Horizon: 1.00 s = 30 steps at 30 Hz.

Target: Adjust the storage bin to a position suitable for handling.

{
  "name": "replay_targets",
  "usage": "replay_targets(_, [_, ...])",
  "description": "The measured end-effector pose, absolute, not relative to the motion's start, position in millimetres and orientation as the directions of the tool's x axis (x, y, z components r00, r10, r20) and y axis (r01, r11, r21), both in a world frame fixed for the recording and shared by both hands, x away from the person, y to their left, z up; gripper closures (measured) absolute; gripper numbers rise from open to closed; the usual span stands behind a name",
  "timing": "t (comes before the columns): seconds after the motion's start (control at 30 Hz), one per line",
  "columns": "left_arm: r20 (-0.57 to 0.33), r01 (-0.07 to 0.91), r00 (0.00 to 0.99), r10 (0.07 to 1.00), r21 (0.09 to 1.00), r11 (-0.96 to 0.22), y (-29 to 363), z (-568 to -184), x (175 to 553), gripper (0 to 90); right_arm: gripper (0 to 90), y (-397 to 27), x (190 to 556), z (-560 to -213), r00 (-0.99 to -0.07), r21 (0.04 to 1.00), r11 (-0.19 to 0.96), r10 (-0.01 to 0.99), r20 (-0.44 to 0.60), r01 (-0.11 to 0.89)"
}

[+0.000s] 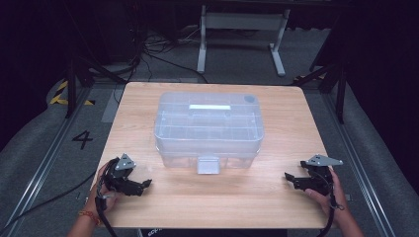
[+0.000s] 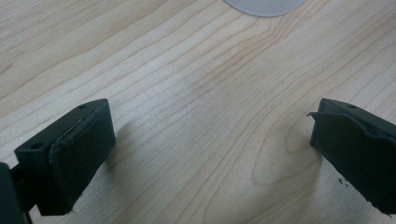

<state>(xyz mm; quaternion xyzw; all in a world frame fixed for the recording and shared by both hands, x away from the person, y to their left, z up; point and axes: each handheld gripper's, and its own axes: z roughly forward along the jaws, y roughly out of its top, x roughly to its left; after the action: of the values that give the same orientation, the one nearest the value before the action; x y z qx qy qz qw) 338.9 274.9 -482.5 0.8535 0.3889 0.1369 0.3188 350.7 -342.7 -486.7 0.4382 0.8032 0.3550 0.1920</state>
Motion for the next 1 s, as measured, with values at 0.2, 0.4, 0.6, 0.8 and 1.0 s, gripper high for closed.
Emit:
replay_targets(0.2, [-0.012,0.581,0.65,0.76,0.653,-0.486,274.7,-482.7,337.4,0.4,15.0,-340.1,355.4,-482.3,-0.548,0.703,0.389,0.837,0.002,0.596])
replay_targets(0.4, [-0.006,0.587,0.636,0.771,0.652,-0.479,273.5,-482.4,336.8,0.3,19.2,-341.3,359.3,-480.7,-0.57,0.698,0.399,0.821,0.017,0.595])
replay_targets(0.6, [-0.003,0.58,0.646,0.764,0.653,-0.487,274.2,-482.4,338.1,0.1,22.3,-336.6,364.4,-476.2,-0.596,0.714,0.402,0.803,0.026,0.573])
replay_targets(0.8, [-0.002,0.582,0.642,0.766,0.652,-0.486,274.4,-482.3,338.1,0.1,25.4,-335.3,367.6,-453.1,-0.614,0.753,0.394,0.789,0.018,0.528])
replay_targets(1.0, [-0.003,0.583,0.642,0.767,0.651,-0.486,274.4,-482.2,338.1,0.1,26.4,-328.9,376.1,-412.1,-0.656,0.785,0.426,0.754,-0.033,0.45])
